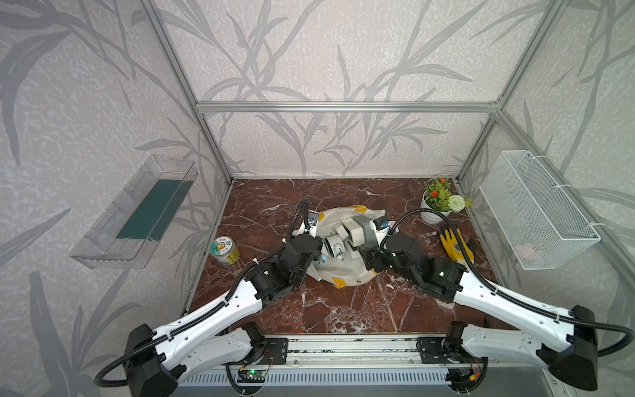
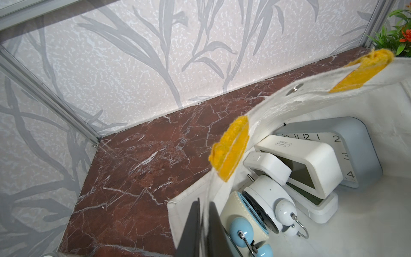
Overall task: Take the alarm clock out of the canvas bag
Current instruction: Pick up the alarm from the canvas bag.
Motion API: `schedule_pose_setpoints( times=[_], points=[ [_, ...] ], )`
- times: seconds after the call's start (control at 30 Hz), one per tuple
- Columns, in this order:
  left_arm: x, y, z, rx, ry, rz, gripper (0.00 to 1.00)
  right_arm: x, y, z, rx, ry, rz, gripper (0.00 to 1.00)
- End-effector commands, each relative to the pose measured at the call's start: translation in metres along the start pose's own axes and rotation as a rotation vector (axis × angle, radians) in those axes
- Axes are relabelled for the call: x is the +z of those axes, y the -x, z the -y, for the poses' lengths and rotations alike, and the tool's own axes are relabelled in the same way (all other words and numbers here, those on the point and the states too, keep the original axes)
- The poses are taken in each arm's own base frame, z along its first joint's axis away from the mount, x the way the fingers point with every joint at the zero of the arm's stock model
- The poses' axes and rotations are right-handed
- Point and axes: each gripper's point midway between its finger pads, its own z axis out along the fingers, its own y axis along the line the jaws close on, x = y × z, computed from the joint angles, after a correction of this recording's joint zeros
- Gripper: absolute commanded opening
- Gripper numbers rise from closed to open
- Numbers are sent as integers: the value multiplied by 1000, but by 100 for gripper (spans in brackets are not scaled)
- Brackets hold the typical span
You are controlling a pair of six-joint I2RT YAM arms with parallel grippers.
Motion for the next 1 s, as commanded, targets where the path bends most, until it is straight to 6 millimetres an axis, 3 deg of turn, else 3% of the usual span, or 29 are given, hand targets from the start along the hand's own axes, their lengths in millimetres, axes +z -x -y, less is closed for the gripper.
schedule_pose_setpoints(
  times=[0.0, 0.37, 0.8, 0.97],
  points=[
    [-8, 25, -10, -51, 28, 67, 0, 8, -4, -9, -13, 18, -11, 81],
    [-8, 24, -9, -52, 22, 64, 0, 51, -29, -24, -45, 30, -109, 82],
    [-9, 24, -9, -48, 16, 65, 0, 91, -42, -23, -80, -51, -205, 87],
    [-8, 22, -6, -41, 7, 62, 0, 103, -37, -27, -96, -45, -195, 86]
  ],
)
